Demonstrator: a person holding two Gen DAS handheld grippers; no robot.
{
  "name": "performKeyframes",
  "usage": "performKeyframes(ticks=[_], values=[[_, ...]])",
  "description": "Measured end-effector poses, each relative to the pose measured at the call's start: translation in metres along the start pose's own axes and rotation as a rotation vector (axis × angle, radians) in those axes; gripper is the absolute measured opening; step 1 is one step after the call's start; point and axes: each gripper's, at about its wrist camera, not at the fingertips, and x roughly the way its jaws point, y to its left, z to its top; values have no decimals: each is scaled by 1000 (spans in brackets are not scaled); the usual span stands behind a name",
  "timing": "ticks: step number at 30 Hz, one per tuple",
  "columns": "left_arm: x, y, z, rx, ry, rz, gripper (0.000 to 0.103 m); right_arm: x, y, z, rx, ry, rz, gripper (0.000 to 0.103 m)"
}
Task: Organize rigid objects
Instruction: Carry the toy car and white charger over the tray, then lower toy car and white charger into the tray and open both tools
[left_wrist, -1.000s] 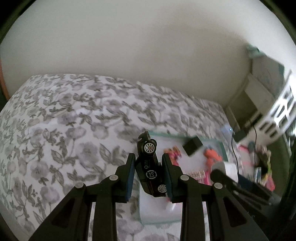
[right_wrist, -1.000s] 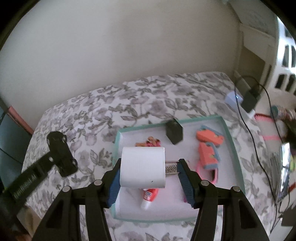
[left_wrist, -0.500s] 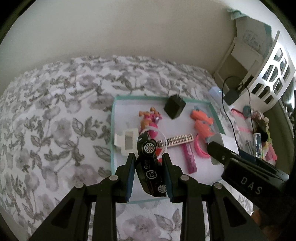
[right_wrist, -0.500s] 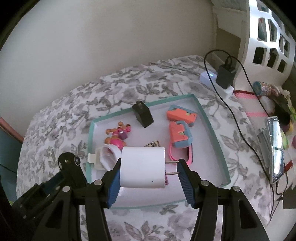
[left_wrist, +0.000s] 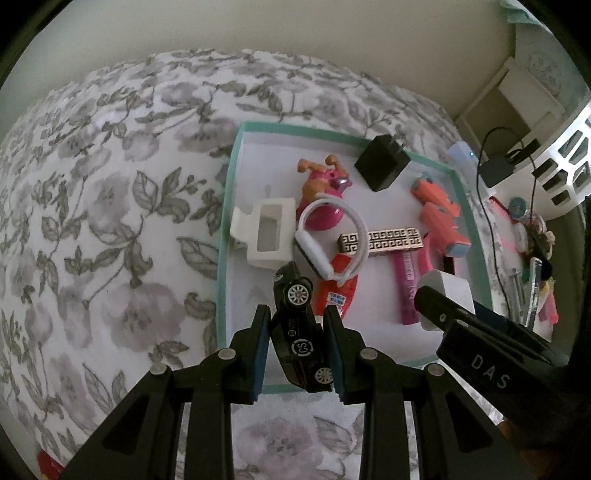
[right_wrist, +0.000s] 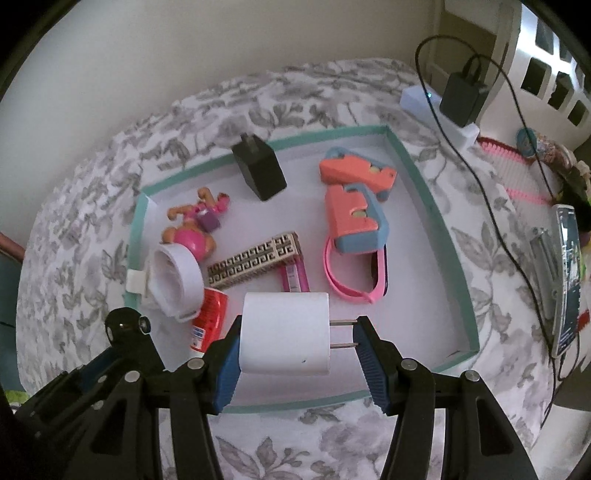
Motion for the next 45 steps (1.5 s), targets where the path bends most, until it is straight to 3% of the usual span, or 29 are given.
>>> performKeyframes(ticks=[9,29,35,45], values=[[25,-3,-6,7,69,39,31,19,1,-4,-17,58,-5,61],[43,-4,-8,-17,100,52,31,36,-3,-7,-15,104,-7,60],[35,-5,-4,-24,94,48,41,37,2,-5,-23,104,-25,61],[-2,0,10,-37,-14,46,43,8,1,1,-32,11,-26,61]])
